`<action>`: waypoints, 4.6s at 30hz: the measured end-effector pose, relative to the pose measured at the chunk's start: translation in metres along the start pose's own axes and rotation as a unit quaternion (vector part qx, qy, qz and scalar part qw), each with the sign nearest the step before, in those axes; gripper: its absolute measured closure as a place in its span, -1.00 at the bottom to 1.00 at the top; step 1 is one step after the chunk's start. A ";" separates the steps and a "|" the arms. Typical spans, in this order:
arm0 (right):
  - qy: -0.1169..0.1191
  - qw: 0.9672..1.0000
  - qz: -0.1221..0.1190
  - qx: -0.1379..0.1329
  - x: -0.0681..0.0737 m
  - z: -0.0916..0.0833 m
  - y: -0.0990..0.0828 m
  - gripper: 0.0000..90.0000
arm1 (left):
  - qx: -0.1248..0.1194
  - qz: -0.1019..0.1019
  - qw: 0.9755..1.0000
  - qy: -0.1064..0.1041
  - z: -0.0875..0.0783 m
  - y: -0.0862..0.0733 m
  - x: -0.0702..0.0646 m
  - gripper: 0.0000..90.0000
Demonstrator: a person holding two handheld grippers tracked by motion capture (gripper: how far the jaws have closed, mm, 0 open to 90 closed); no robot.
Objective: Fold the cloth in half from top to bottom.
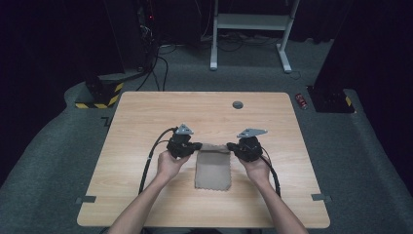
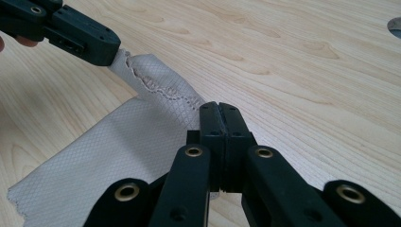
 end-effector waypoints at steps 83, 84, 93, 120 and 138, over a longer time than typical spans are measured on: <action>0.062 0.997 -0.043 0.025 0.064 0.001 -0.094 0.90 | 0.034 0.052 0.998 -0.002 0.007 -0.088 -0.059 0.99; 0.063 0.997 -0.043 0.026 0.064 0.001 -0.095 0.85 | 0.034 0.052 0.998 -0.004 0.007 -0.089 -0.059 0.98; 0.071 0.997 -0.025 -0.009 0.059 -0.018 -0.084 0.77 | -0.008 0.025 0.999 -0.027 -0.014 -0.082 -0.059 0.77; 0.020 0.999 -0.031 0.015 0.057 -0.007 -0.092 0.54 | 0.032 0.004 0.999 0.017 -0.003 -0.094 -0.047 0.21; -0.016 0.999 0.048 0.020 0.002 0.034 -0.039 0.54 | 0.053 -0.081 0.992 0.086 0.040 -0.031 0.002 0.07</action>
Point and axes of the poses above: each handheld gripper's, and its own axes: z roughly forward along the jaws, y roughly out of its top, x roughly to its left, the point moved 7 cm from there along z, roughly forward along the jaws, and after that the axes turned 15 degrees about x, right-handed, at the moved point
